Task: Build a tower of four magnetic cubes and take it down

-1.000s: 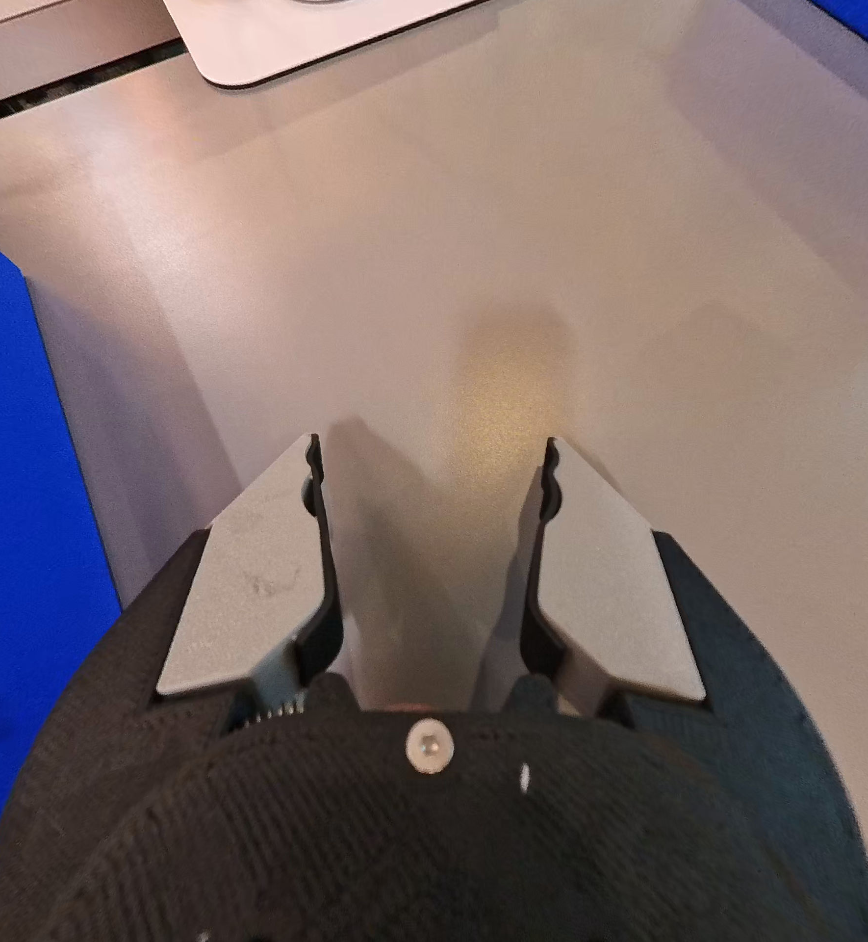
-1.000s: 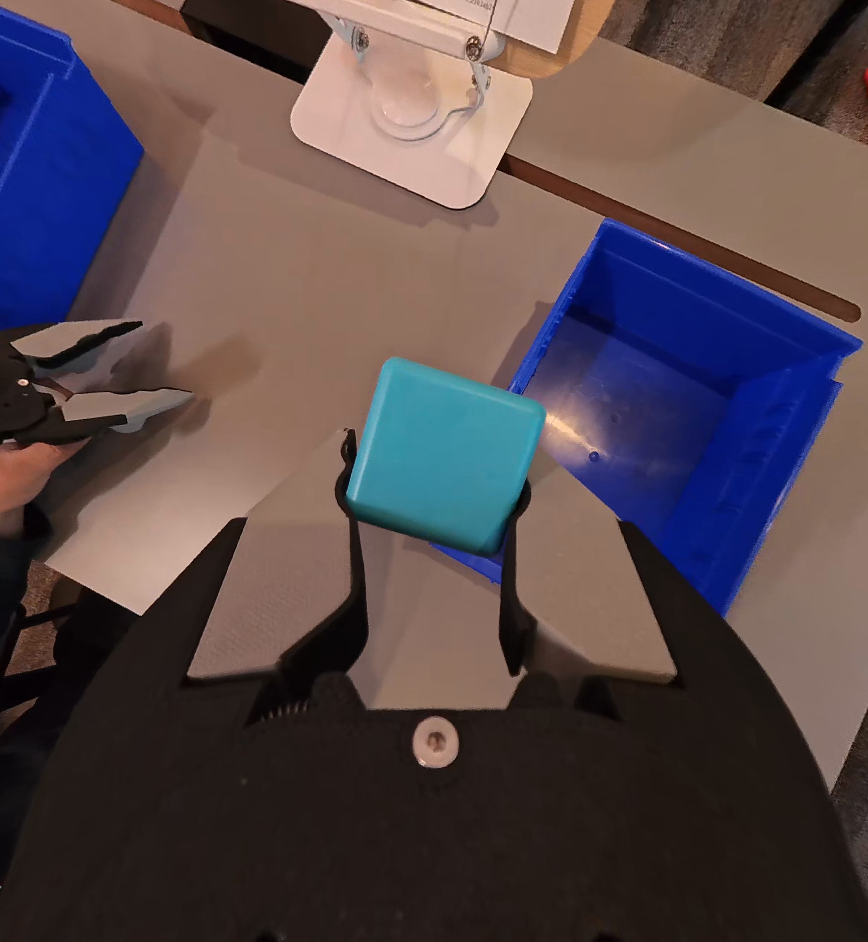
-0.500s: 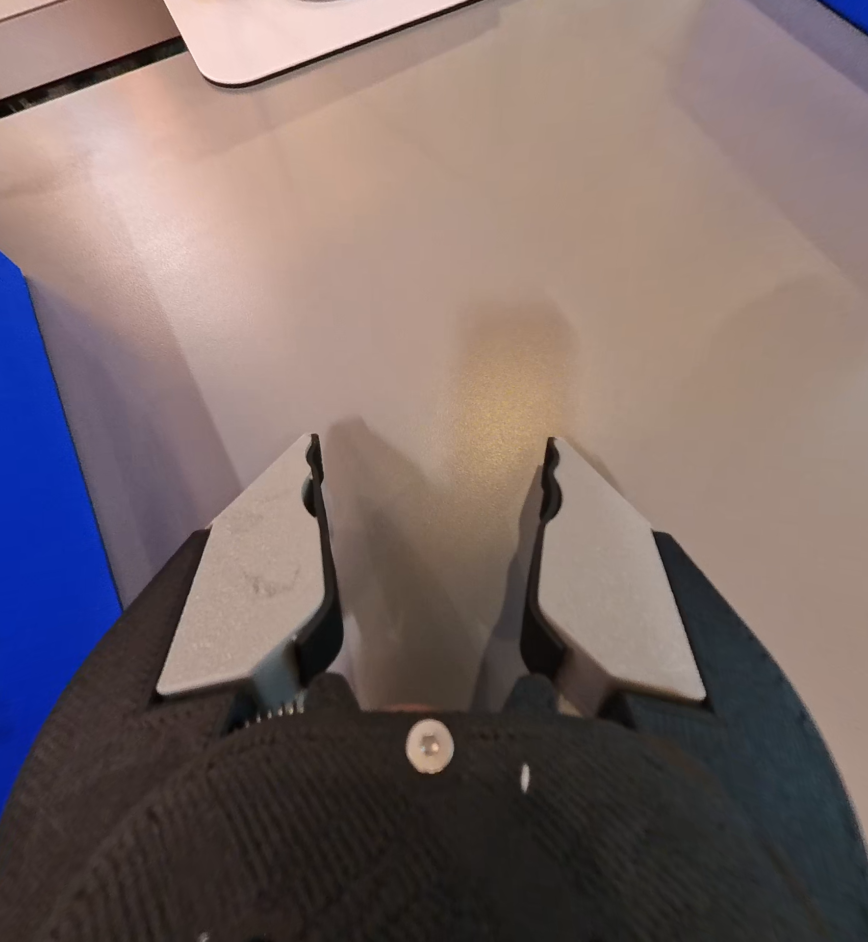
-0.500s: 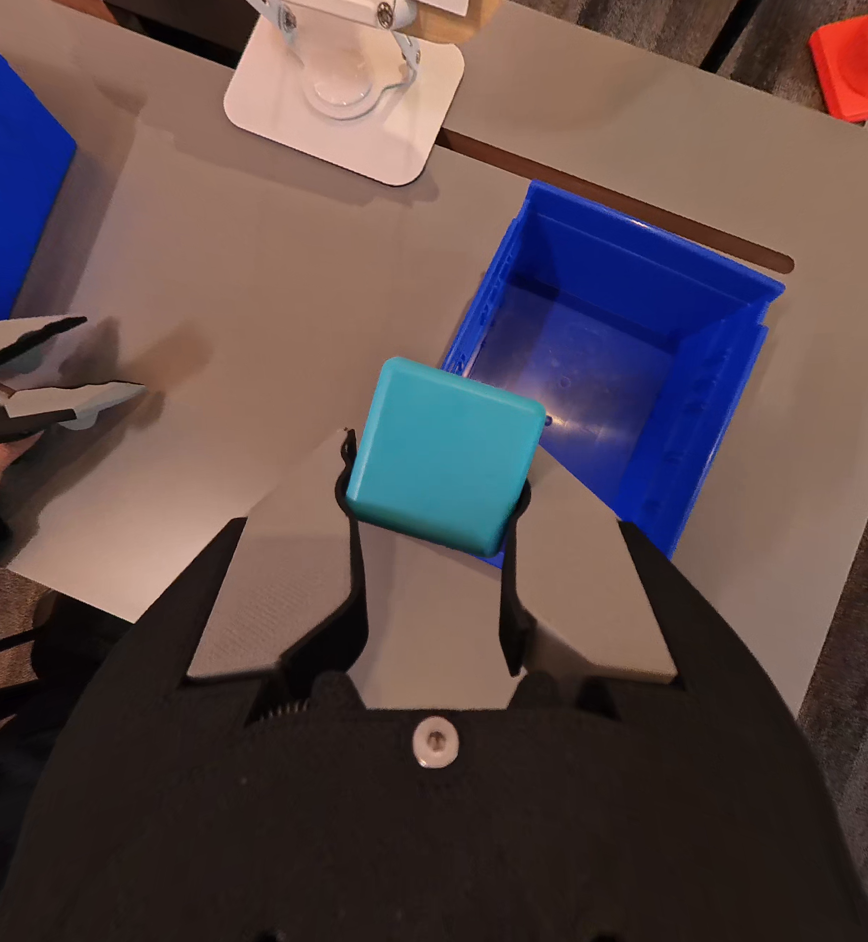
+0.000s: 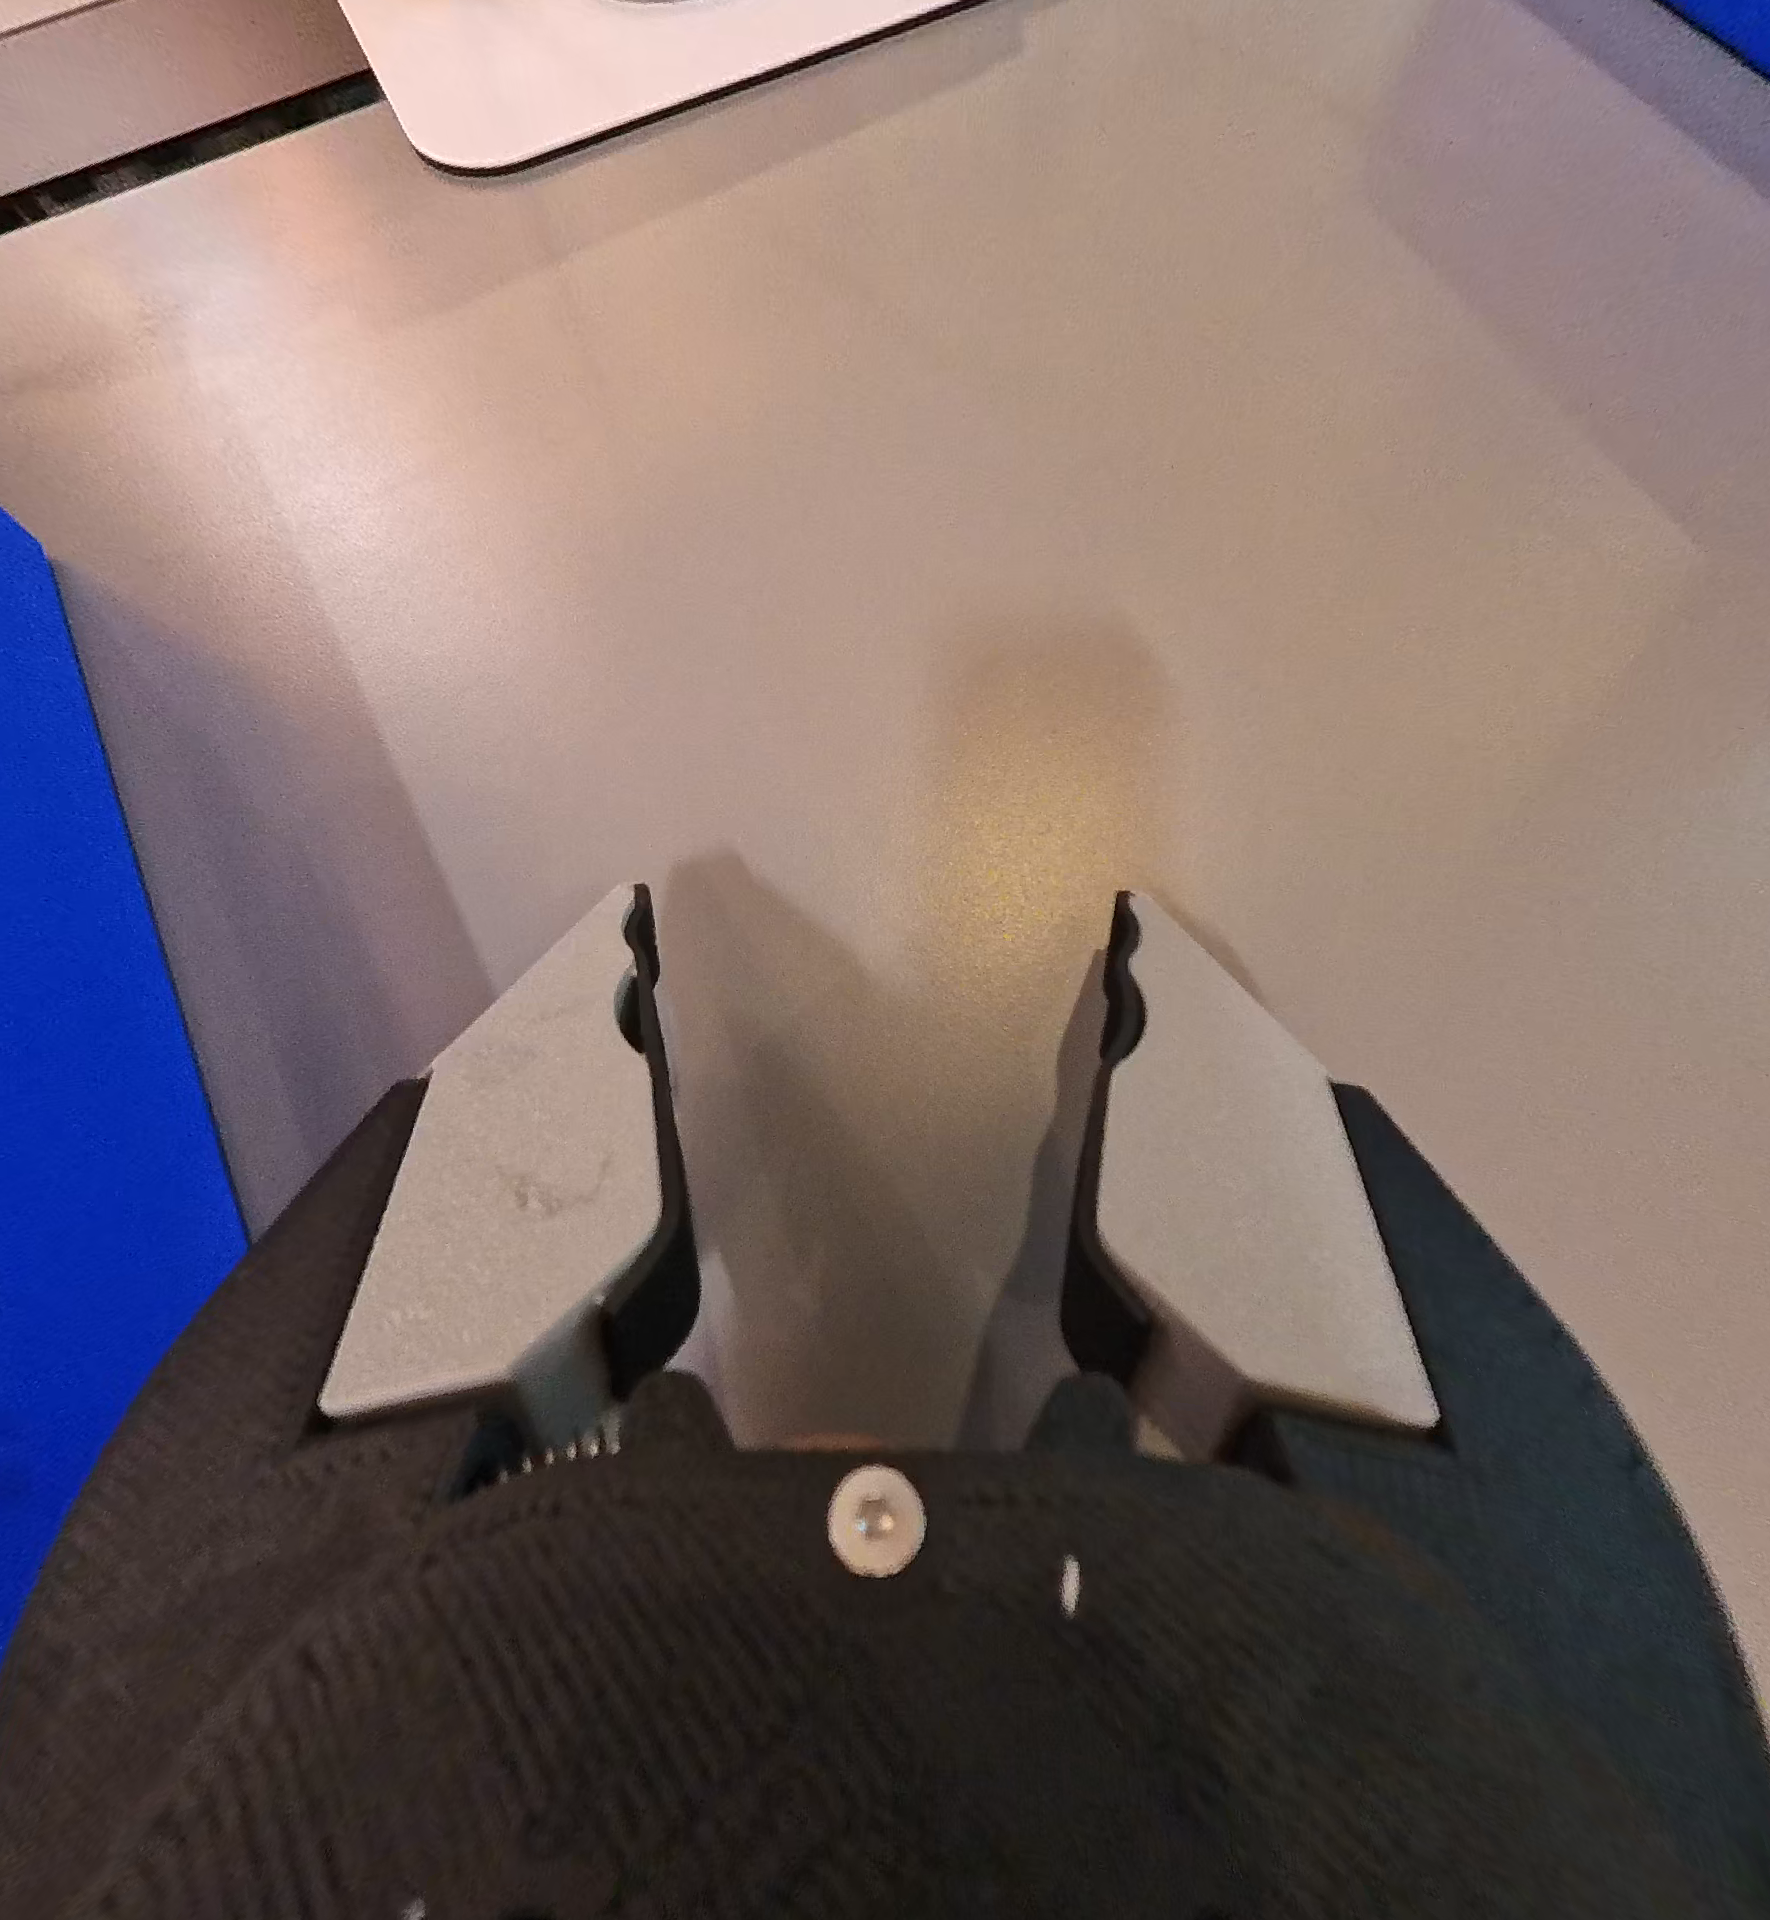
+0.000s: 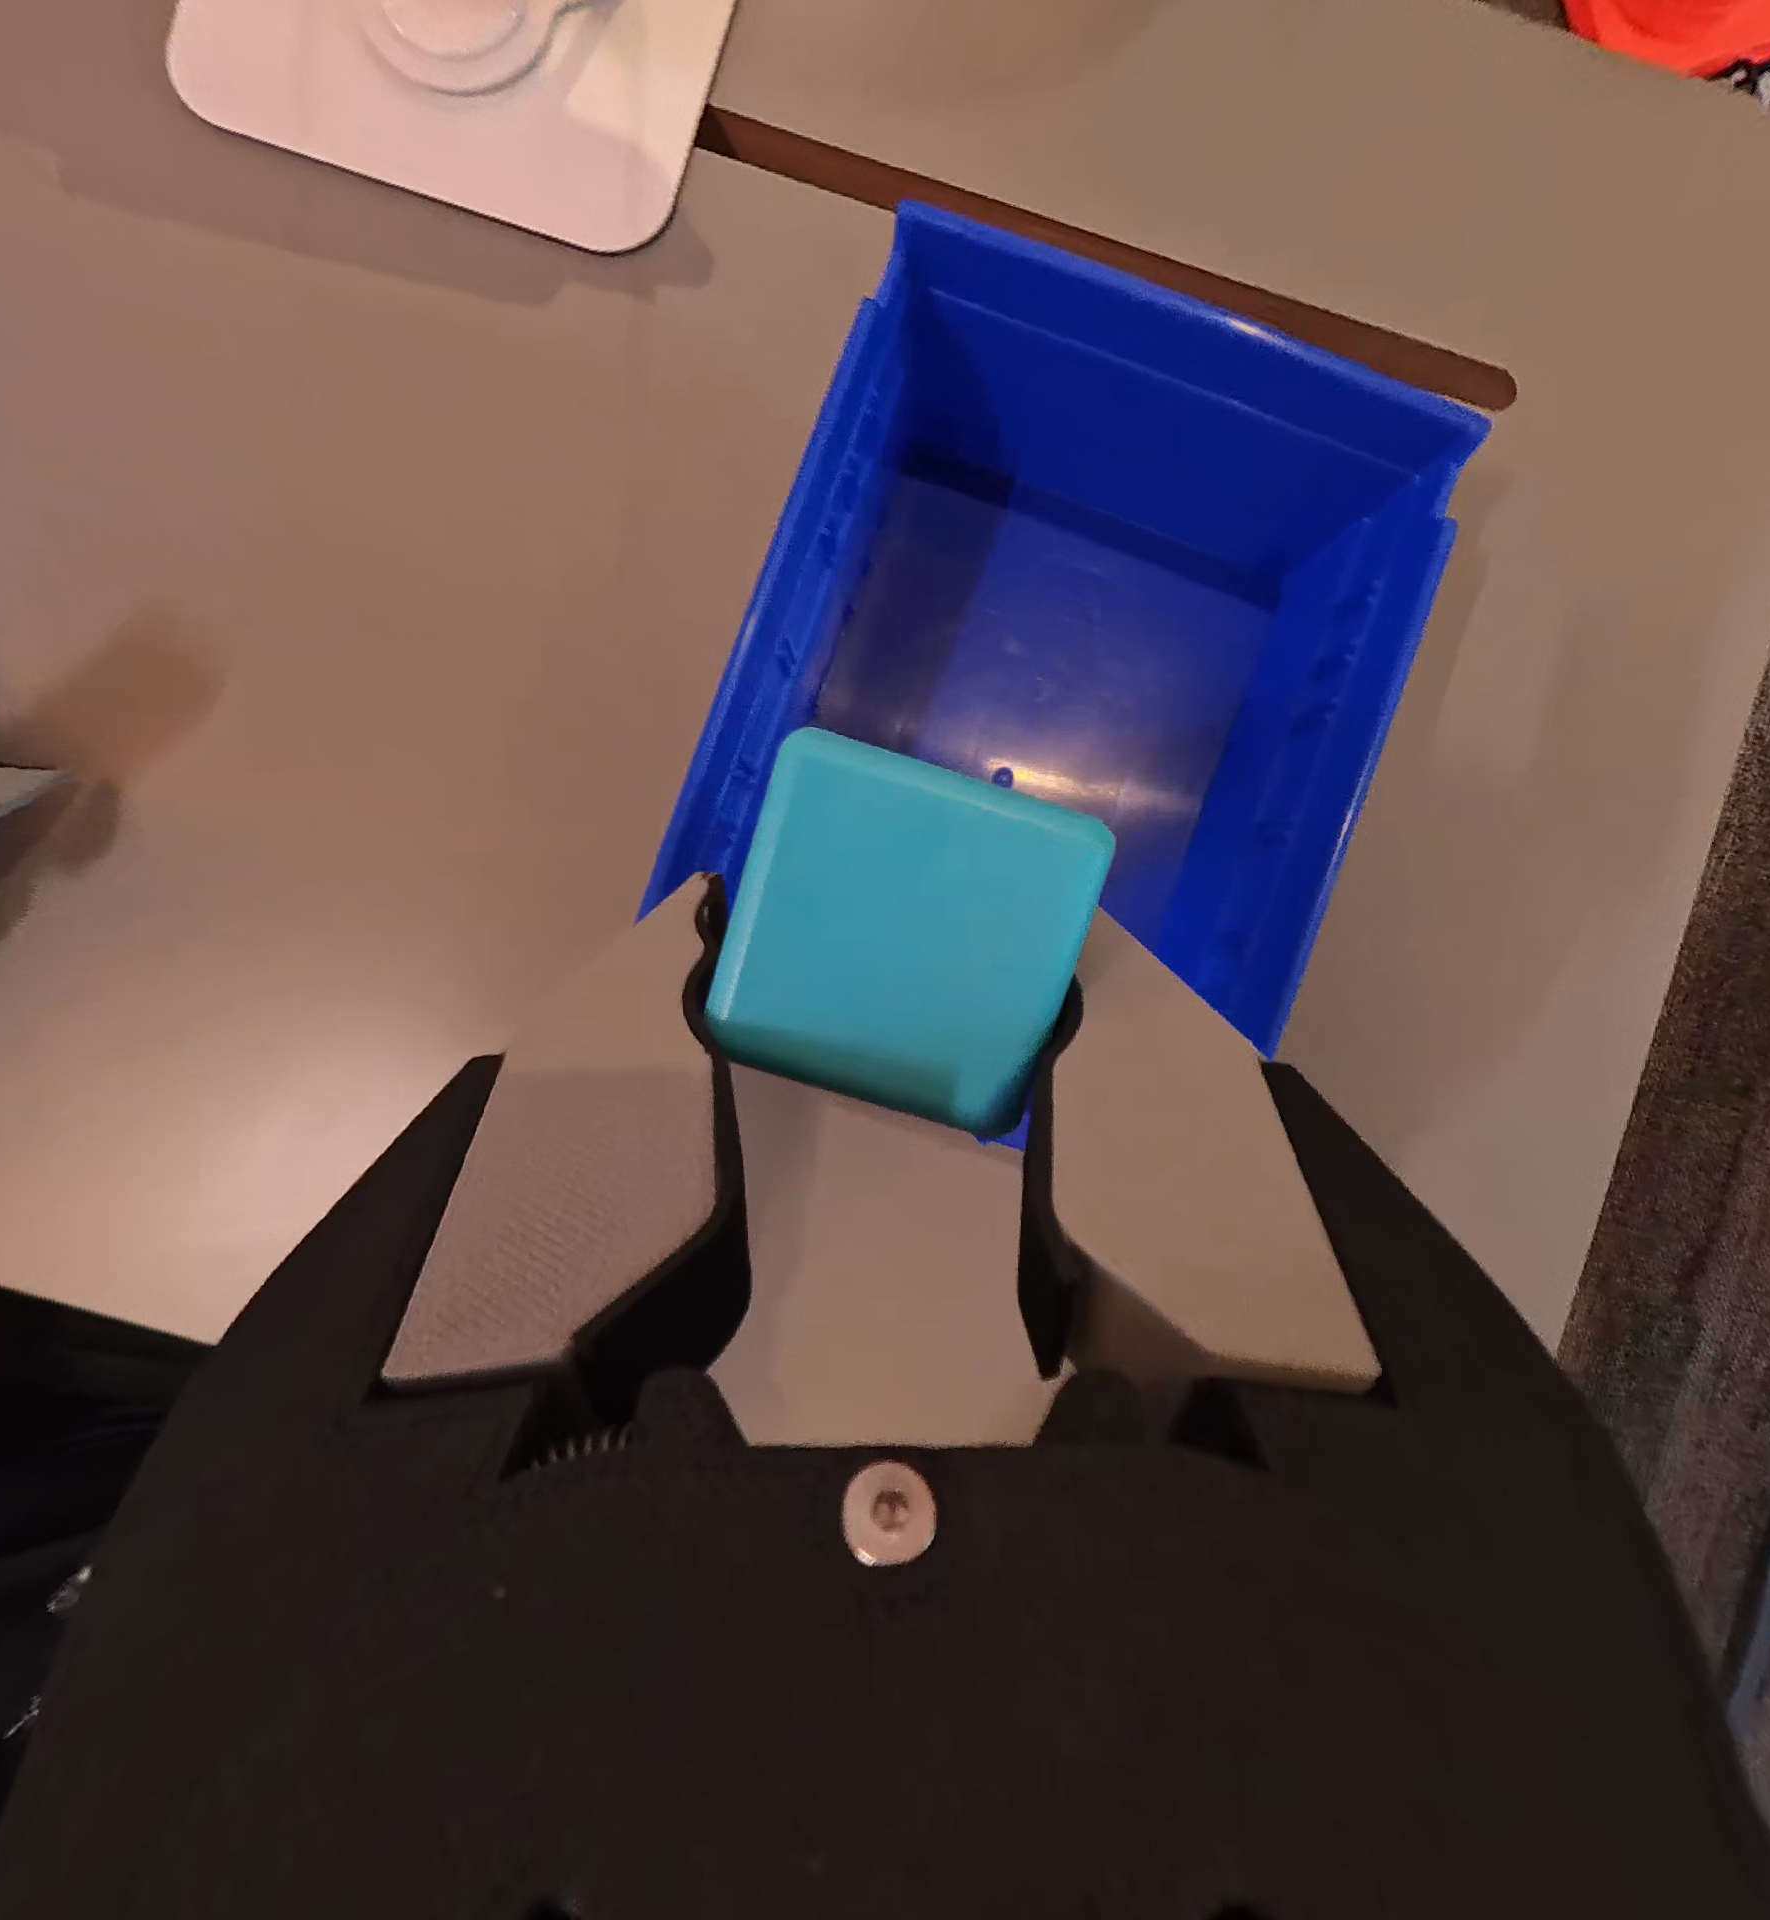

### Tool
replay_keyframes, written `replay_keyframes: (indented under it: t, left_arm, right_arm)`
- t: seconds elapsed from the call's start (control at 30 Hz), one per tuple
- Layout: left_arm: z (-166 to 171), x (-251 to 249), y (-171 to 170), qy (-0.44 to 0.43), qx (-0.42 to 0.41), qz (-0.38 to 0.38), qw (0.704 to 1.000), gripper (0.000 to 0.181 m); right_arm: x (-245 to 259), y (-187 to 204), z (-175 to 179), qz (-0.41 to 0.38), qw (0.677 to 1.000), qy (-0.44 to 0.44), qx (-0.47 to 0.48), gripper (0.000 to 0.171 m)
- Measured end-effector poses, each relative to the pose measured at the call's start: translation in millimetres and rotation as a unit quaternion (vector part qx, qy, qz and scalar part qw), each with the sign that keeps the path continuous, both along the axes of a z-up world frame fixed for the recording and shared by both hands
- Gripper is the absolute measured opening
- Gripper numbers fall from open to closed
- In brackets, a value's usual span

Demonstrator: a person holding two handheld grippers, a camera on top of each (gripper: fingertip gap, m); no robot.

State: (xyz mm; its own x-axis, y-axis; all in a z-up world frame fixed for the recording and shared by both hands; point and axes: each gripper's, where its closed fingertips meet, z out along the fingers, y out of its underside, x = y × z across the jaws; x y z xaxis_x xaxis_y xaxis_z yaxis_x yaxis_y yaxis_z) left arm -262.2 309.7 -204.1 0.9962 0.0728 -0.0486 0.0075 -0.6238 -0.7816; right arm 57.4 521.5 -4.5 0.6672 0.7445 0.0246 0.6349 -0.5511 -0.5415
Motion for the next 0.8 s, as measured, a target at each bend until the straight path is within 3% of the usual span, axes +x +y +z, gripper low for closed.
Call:
replay_keyframes:
  t: [0.47, 0.8]
  left_arm:
    - [-1.8, 1.1, -0.2, 0.006, -0.006, -0.004, 1.000, 0.085]
    - [-3.9, 2.8, -0.3, 0.018, -0.015, -0.008, 1.000, 0.086]
  right_arm:
    - [21.2, 50.7, -75.7, -0.048, 0.998, -0.042, -0.026, 0.058]
    - [13.4, 70.9, -102.6, -0.048, 0.997, -0.053, -0.024, 0.059]
